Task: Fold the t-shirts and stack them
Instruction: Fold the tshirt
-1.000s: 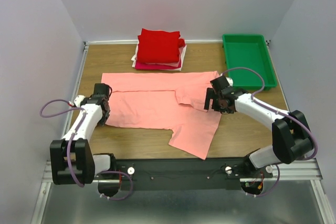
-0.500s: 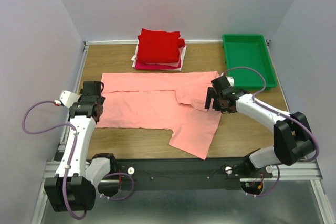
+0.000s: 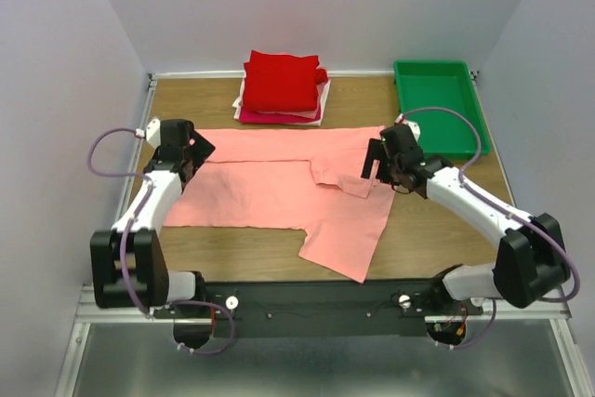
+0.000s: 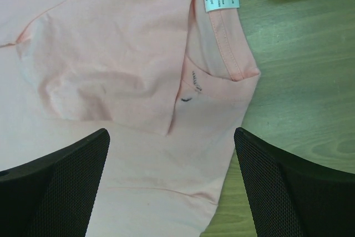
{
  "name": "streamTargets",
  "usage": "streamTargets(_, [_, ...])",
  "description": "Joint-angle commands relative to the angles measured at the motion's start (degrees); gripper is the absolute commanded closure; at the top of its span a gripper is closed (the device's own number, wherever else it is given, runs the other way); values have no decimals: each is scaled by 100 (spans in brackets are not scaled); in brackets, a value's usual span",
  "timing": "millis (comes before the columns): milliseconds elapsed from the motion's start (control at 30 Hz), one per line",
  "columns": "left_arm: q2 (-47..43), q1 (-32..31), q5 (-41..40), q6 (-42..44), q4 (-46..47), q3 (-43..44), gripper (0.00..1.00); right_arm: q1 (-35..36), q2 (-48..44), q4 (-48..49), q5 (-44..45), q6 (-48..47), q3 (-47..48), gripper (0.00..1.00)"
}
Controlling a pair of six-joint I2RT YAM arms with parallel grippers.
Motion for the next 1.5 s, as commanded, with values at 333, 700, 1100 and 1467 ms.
streamTargets(333, [2885, 33, 645, 941, 945, 1128, 2, -66, 2259, 541, 290, 18, 1248, 0])
streamTargets(700, [3905, 24, 689, 1038, 770, 1751, 12, -312, 3209, 567, 36, 97, 1503, 0])
streamTargets(1100, [3582, 15, 531, 986, 383, 1859, 15, -453, 2990, 558, -8, -174, 1678, 0])
streamTargets(1467, [1314, 68, -330, 38, -600, 963, 2, -453, 1426, 567, -158, -158, 864, 0])
